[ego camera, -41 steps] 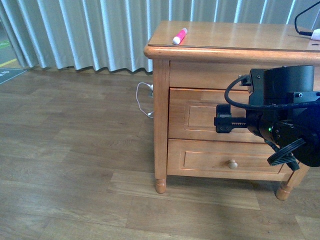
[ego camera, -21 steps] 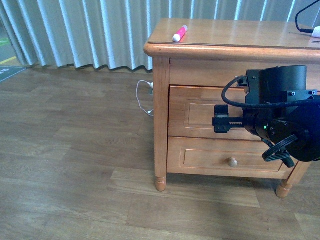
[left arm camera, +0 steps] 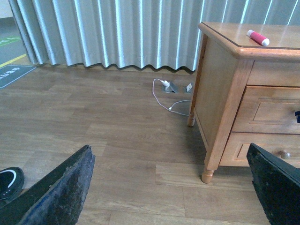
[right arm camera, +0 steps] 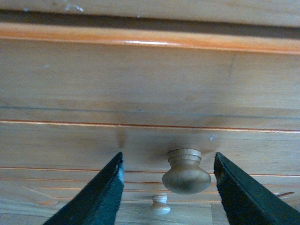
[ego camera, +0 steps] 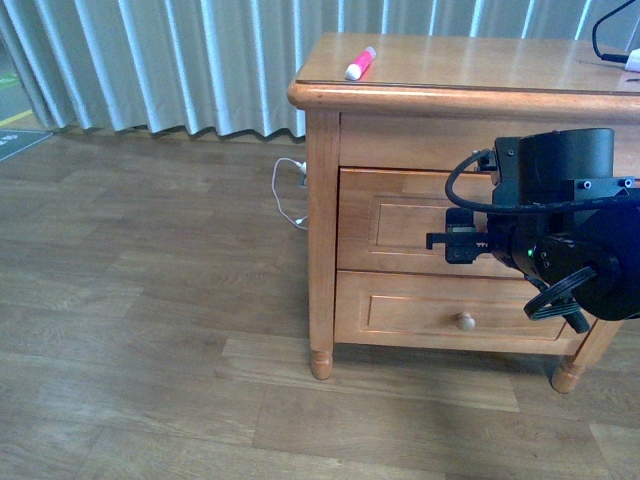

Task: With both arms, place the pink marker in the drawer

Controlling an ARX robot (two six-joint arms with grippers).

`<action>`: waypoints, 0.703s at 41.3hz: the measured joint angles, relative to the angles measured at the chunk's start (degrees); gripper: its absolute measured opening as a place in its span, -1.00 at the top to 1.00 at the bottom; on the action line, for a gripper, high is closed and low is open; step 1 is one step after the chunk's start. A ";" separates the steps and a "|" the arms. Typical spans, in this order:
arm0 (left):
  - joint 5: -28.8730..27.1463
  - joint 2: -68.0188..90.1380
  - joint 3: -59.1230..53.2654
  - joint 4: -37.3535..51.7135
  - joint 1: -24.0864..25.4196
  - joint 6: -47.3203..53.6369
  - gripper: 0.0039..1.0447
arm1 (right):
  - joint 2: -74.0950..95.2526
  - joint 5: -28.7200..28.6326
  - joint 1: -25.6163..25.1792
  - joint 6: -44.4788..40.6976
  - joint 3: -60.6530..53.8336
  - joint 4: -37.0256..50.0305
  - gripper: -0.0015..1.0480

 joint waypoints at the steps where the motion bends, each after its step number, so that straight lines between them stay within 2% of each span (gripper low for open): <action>1: 0.00 0.00 0.00 0.00 0.00 0.00 -0.89 | 0.00 0.00 -0.02 0.00 0.00 -0.11 -0.03; 6: 0.00 0.00 0.00 0.00 0.00 0.00 -0.89 | 0.00 0.44 -0.24 -0.24 0.00 -0.66 0.41; 9: 0.00 0.00 0.00 0.00 0.00 0.00 -0.89 | 0.00 0.35 -0.33 -0.50 0.07 -0.90 0.56; 20: 0.00 0.00 0.00 0.00 0.00 0.00 -0.89 | 0.00 0.26 -0.31 -0.59 -0.20 -0.79 0.57; 29: 0.00 0.00 0.00 0.00 0.00 0.00 -0.89 | -1.27 -0.70 -0.33 -0.59 -5.05 3.26 0.57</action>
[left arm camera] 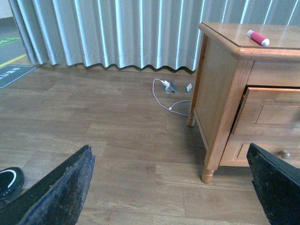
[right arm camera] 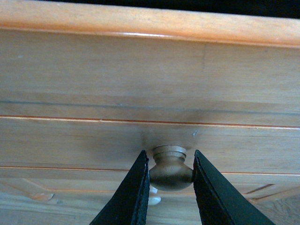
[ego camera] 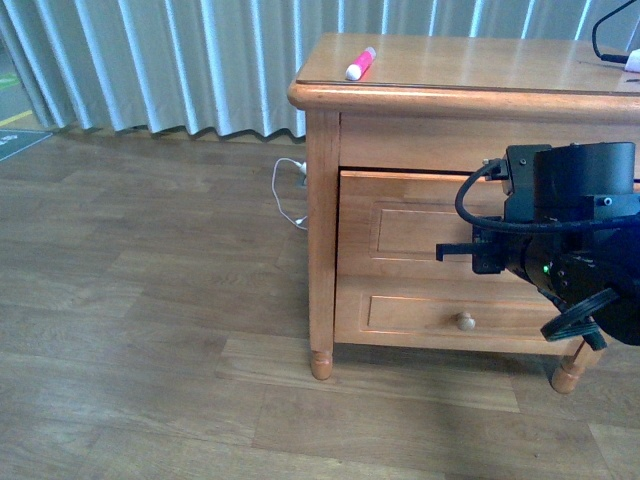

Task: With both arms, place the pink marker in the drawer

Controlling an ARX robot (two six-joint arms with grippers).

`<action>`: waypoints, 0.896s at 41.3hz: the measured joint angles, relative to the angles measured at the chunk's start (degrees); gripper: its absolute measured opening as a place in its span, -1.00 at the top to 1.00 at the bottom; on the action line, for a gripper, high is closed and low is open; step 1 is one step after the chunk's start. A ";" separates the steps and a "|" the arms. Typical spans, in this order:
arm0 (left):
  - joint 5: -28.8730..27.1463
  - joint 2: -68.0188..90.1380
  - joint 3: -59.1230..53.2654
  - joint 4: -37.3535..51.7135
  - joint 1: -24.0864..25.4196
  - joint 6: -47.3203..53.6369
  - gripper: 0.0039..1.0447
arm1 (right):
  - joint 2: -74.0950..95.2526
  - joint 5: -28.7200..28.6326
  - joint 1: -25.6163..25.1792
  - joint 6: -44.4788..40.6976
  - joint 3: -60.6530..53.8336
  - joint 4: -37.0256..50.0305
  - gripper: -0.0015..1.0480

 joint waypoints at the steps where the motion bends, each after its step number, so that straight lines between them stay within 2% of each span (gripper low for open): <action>1: 0.00 0.00 0.00 0.00 0.00 0.00 -0.88 | -0.61 -0.17 0.02 0.00 -1.33 0.72 0.57; 14: 0.00 0.00 0.00 0.00 0.00 0.00 -0.88 | -6.67 -2.16 -0.04 1.86 -15.47 8.22 0.57; 25: 0.00 0.00 0.00 0.00 0.00 0.00 -0.89 | -14.53 -3.98 0.68 4.66 -33.48 16.68 0.55; 26: 0.00 0.00 0.00 0.00 0.00 0.00 -0.89 | -14.86 -4.02 0.72 4.66 -34.10 16.90 0.52; 30: 0.00 0.00 0.00 0.00 0.00 0.00 -0.89 | -18.23 -4.94 0.98 5.70 -40.96 17.68 0.13; 32: 0.00 0.00 0.00 0.00 0.00 0.00 -0.89 | -19.52 -4.94 0.98 5.90 -42.66 17.44 0.03; 37: 0.00 0.00 0.00 0.00 0.00 0.00 -0.89 | -28.92 -5.70 0.46 6.27 -47.41 13.16 -0.34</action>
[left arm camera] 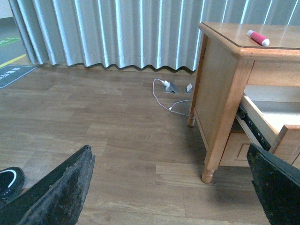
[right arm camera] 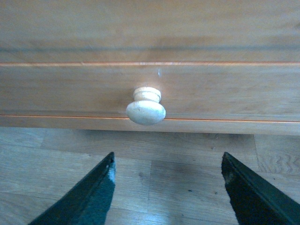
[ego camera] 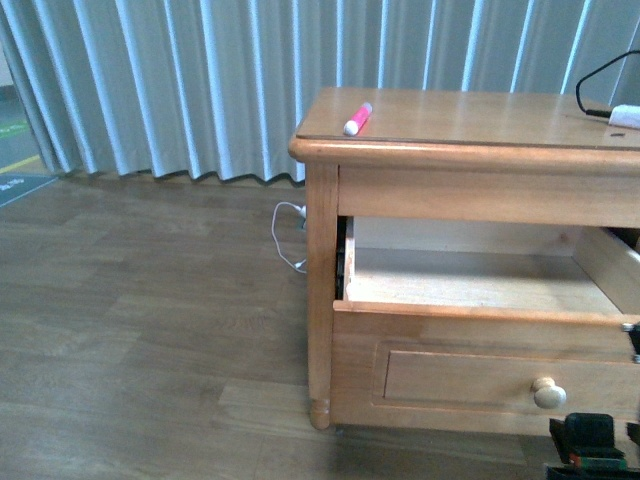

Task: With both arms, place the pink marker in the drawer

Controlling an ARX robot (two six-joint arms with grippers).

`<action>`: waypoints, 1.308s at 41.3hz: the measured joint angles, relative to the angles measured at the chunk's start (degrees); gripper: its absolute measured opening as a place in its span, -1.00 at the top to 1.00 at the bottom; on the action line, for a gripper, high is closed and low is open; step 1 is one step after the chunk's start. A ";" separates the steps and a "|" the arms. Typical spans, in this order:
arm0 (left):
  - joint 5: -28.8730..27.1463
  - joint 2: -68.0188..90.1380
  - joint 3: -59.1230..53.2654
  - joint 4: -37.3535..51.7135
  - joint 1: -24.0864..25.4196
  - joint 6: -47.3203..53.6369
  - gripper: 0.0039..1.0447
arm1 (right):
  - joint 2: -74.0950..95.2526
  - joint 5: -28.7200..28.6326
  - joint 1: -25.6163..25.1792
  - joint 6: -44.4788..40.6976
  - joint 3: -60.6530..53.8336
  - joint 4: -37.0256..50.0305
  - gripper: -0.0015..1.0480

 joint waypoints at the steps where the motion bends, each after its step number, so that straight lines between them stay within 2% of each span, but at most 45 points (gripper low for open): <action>1: 0.00 0.00 0.00 0.00 0.00 0.00 -0.89 | -2.43 -0.24 -0.24 0.00 -0.70 -1.33 -0.41; 5: 0.00 0.00 0.00 0.00 0.00 0.00 -0.89 | -11.50 -1.51 -1.29 -0.02 -2.60 -7.48 -0.64; 8: 0.00 0.00 0.00 0.00 0.00 0.00 -0.88 | -21.46 -2.97 -2.89 -0.04 -3.34 -15.74 -0.86; 13: 0.00 0.00 0.00 0.00 0.00 0.00 -0.88 | -43.87 -6.97 -7.80 -0.52 -2.27 -36.24 -0.83; 18: 0.00 0.00 0.00 0.00 0.00 0.00 -0.88 | -59.32 -11.47 -12.74 -2.14 0.39 -51.32 -0.83; 21: 0.00 0.00 0.00 0.00 0.00 0.00 -0.88 | -63.73 -12.98 -14.14 -2.78 1.38 -56.00 -0.83; 29: 0.00 0.00 0.00 0.00 0.00 0.00 -0.89 | -67.95 -14.82 -13.38 -3.17 3.23 -61.13 -0.83; 45: 0.00 0.00 0.00 0.00 0.00 0.00 -0.89 | -67.73 -14.88 -12.96 -2.69 3.56 -61.64 -0.83; 46: -2.93 0.42 0.07 -0.24 -0.98 -0.31 -0.88 | -67.73 -14.88 -12.96 -2.67 3.56 -61.66 -0.83; 49: -21.05 5.57 0.42 0.17 -8.41 -1.44 -0.88 | -67.73 -14.88 -12.96 -2.64 3.56 -61.66 -0.83; 51: -25.99 8.90 0.98 1.11 -11.47 -1.81 -0.88 | -67.73 -14.88 -12.96 -2.64 3.56 -61.66 -0.83; 54: -30.47 15.37 2.97 5.46 -15.52 -1.97 -0.88 | -67.73 -14.91 -12.96 -2.64 3.56 -61.66 -0.83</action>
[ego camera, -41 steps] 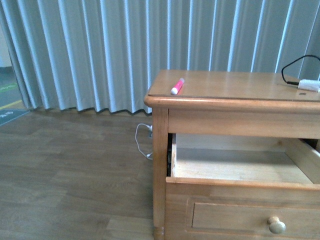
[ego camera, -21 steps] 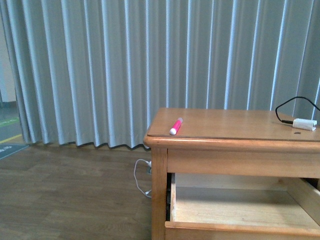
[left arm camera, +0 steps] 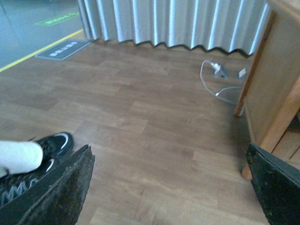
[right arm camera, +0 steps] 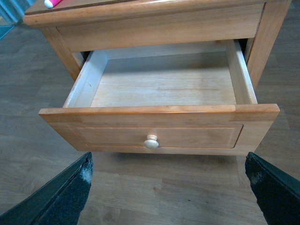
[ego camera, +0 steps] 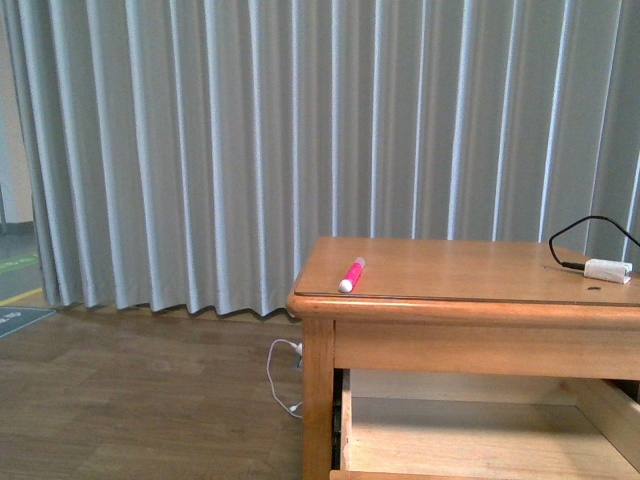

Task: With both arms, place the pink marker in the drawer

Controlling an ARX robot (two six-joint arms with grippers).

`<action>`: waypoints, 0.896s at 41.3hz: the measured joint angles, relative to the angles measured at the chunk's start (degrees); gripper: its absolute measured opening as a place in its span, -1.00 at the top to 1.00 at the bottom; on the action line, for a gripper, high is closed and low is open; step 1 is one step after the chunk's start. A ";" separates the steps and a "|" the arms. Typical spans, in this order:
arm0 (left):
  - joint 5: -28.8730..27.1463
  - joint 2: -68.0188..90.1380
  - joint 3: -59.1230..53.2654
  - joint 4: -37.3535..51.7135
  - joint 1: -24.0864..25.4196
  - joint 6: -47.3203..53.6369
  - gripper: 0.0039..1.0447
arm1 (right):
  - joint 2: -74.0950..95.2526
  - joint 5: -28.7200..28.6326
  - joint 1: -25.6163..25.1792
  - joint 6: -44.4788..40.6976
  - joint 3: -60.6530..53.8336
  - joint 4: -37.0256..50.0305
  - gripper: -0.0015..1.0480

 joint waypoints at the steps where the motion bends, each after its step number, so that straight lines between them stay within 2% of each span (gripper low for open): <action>1: 0.02 3.10 1.33 2.34 -0.81 -0.11 -0.88 | 0.00 0.00 0.04 0.00 0.00 0.00 -0.83; 6: 1.29 14.71 7.08 10.29 -2.12 0.09 -0.88 | 0.00 0.02 0.04 0.00 0.00 0.00 -0.83; 14: 8.41 40.57 21.57 22.47 -3.10 3.21 -0.88 | 0.00 0.02 0.04 0.00 0.00 0.00 -0.83; 21: 13.77 59.52 36.96 23.61 -4.17 4.90 -0.88 | 0.00 0.02 0.04 0.00 0.00 0.00 -0.83; 37: 17.11 88.91 71.87 19.56 -6.29 6.84 -0.88 | 0.00 0.02 0.04 0.00 0.00 0.00 -0.83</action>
